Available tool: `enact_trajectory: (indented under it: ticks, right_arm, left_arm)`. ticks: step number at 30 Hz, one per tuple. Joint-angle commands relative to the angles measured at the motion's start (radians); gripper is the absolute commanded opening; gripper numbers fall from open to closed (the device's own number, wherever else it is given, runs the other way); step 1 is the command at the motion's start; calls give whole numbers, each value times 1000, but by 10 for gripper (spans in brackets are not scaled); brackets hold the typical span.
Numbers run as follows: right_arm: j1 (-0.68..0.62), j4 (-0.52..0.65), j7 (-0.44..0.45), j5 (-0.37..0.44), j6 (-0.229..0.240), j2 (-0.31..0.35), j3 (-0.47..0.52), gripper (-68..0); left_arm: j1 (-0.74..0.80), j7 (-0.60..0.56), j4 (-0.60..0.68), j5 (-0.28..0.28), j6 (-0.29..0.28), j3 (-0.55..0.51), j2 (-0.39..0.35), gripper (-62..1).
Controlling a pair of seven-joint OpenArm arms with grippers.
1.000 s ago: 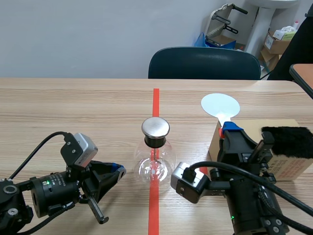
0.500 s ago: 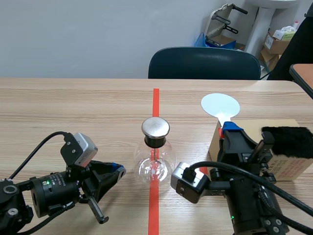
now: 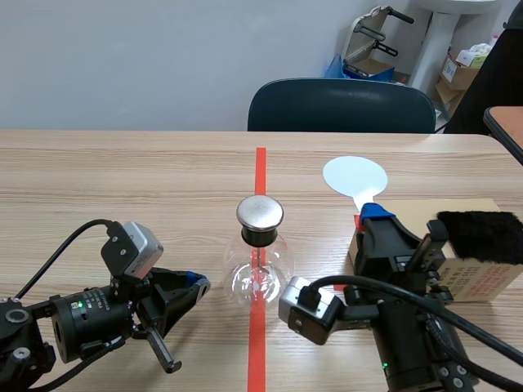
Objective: Do the electroscope experiment
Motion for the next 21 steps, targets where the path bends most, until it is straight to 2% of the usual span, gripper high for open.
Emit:
enact_trajectory:
  ticks: [1,12,21]
  right_arm:
    - [14,13,27,-1,-61,5,6,-660]
    - [14,13,301,-1,-61,5,6,-660]
    - [14,13,416,-1,-61,5,6,-660]
  left_arm:
    - [-3,-11,23,-9,0,-5,-2,-573]
    - [-3,-23,23,-9,0,-5,-2,-573]
    - [-3,-36,23,-9,0,-5,-2,-573]
